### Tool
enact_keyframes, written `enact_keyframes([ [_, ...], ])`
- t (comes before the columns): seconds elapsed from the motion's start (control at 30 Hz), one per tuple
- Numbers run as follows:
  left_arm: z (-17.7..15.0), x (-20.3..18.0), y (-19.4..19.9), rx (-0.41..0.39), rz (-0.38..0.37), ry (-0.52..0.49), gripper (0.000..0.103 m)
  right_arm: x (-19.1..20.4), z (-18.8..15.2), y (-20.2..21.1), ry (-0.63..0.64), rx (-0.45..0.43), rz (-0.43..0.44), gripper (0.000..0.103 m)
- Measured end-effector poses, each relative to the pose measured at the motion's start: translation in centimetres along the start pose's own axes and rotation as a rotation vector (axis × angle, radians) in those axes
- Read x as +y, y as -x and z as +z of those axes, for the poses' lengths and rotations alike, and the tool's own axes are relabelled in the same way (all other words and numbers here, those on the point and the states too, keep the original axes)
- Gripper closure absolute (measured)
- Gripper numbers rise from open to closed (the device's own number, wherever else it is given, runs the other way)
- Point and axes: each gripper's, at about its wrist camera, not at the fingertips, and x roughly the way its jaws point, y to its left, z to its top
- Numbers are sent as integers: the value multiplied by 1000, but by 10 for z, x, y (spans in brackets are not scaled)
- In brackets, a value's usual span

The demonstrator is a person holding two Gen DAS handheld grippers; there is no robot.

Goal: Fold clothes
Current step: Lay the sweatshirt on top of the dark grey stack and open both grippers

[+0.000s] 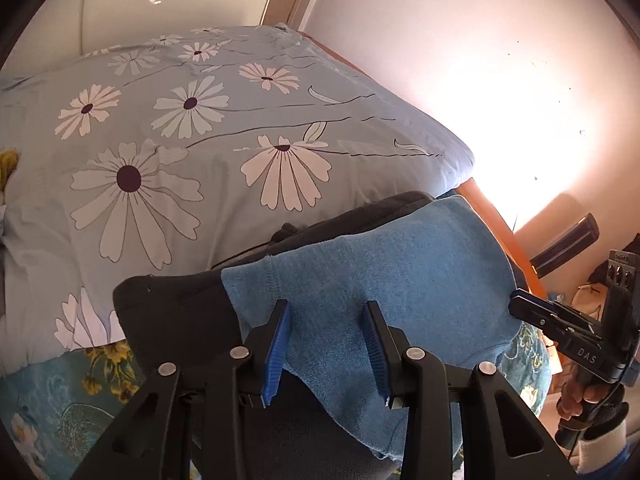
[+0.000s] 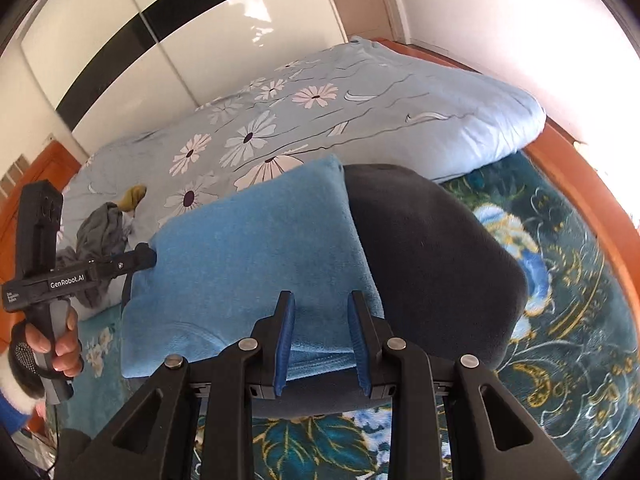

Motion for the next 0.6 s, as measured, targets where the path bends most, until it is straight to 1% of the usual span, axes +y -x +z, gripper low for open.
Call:
enact_keyframes([
  [0.07, -2, 0, -4, 7, -4, 1, 63, -5, -4, -7, -24, 6, 6, 75],
  [0.2, -3, -1, -13, 32, 13, -23, 63, -8, -8, -14, -50, 5, 15, 75],
  [0.37, -1, -2, -19, 63, 19, -36, 61, -8, -10, -20, -67, 20, -6, 75],
  [0.43, 1, -4, -16, 66, 21, -34, 60, -6, -10, -16, -73, 17, -25, 75],
  [0.5, -1, -8, -8, 48, 19, -36, 56, 0, -11, -10, -66, 4, -49, 75],
  [0.57, -4, -13, 2, 22, 14, -42, 48, 7, -13, 0, -50, -22, -79, 74],
  [0.6, -8, -17, 8, 3, 5, -46, 47, 11, -16, 5, -46, -41, -87, 69],
])
